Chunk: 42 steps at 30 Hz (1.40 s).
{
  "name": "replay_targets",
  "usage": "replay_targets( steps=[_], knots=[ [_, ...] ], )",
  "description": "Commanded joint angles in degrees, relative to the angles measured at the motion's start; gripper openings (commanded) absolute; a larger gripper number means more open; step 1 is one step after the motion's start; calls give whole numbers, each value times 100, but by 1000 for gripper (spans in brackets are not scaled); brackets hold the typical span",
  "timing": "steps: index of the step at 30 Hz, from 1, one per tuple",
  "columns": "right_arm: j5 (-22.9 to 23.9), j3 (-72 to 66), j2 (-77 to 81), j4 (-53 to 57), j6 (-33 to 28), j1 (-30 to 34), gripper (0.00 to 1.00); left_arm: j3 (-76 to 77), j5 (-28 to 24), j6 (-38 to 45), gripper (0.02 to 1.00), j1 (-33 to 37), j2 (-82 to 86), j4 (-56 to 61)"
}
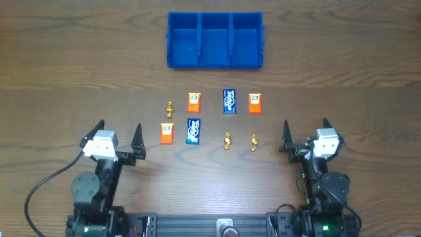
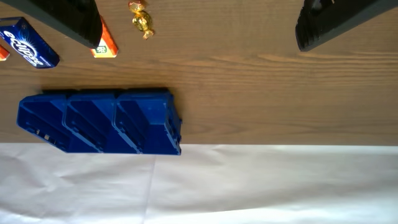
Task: Sort Candies Into Trays
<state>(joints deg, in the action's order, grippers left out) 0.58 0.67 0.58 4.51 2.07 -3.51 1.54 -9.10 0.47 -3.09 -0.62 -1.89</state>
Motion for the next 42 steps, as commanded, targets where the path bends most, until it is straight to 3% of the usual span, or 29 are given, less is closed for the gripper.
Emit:
replay_targets(
  steps=[1, 24, 31, 37, 42],
  knots=[
    [-70, -22, -42, 31, -63, 0, 998, -127, -103, 83, 996, 17, 33, -166],
    [-70, -22, -42, 31, -63, 0, 998, 90, -42, 44, 998, 4, -149, -136],
    [-70, -22, -42, 31, -63, 0, 998, 2647, -667, -179, 998, -254, -2647, -1355],
    [-70, -22, -42, 31, -63, 0, 998, 4332, -634, -396, 1000, -625, -5101, -2656],
    [-70, -22, -42, 31, -63, 0, 998, 4725, -444, -815, 998, -984, -6905, -3132]
  ],
)
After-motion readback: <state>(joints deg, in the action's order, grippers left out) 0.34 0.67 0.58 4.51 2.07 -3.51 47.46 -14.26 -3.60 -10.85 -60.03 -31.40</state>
